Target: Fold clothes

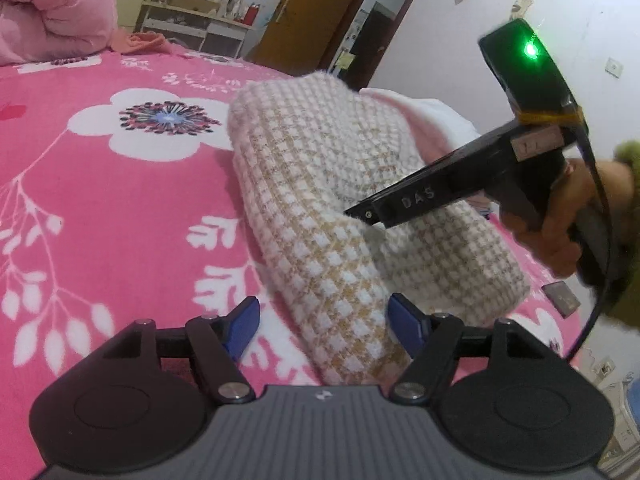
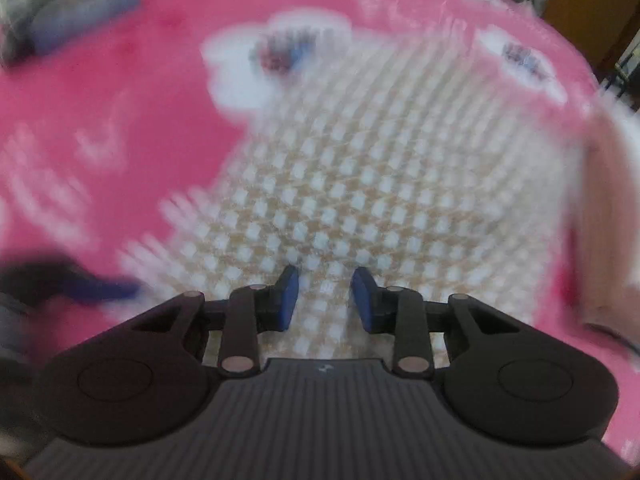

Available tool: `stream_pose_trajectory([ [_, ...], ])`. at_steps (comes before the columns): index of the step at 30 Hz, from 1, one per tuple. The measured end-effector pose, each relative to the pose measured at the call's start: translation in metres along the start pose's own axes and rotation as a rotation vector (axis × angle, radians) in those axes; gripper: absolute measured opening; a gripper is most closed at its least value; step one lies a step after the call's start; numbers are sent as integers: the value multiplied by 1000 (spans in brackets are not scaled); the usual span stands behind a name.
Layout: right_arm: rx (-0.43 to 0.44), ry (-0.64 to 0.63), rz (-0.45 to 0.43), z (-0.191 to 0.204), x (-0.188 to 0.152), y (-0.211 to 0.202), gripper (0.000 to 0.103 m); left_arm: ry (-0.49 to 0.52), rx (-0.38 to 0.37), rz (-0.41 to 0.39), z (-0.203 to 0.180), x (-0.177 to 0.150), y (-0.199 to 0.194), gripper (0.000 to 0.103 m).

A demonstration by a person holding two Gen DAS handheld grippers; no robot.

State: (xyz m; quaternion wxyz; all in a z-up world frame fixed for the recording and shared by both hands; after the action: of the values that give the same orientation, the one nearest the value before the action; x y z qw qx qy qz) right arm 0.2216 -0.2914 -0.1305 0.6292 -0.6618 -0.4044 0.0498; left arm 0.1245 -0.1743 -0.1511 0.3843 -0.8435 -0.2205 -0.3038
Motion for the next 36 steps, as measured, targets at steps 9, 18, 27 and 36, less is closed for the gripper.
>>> stream_pose_trajectory([
  [9, -3, 32, -50, -13, 61, -54, 29, -11, -22, -8, 0, -2, -3, 72],
  [18, 21, 131, 29, -32, 40, 9, 32, -12, -28, -34, 2, -6, -4, 74],
  [27, -26, 147, -51, -46, 84, 21, 32, -29, -48, -58, 7, -6, -3, 74],
  [36, -21, 155, -47, -51, 114, 5, 33, -32, -77, -69, 9, -8, -4, 75],
])
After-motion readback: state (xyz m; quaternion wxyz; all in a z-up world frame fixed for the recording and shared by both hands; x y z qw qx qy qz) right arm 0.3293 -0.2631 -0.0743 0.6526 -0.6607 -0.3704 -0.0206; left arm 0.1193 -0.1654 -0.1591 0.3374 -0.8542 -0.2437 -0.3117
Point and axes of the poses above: each gripper's, at about its wrist camera, not at the fingertips, and y roughly the way its jaws point, z to its left, x to its top, the point moved 7 cm from there along y, roughly the way its jaws point, and after that the axes turned 9 degrees about -y, right-handed, at the moved point
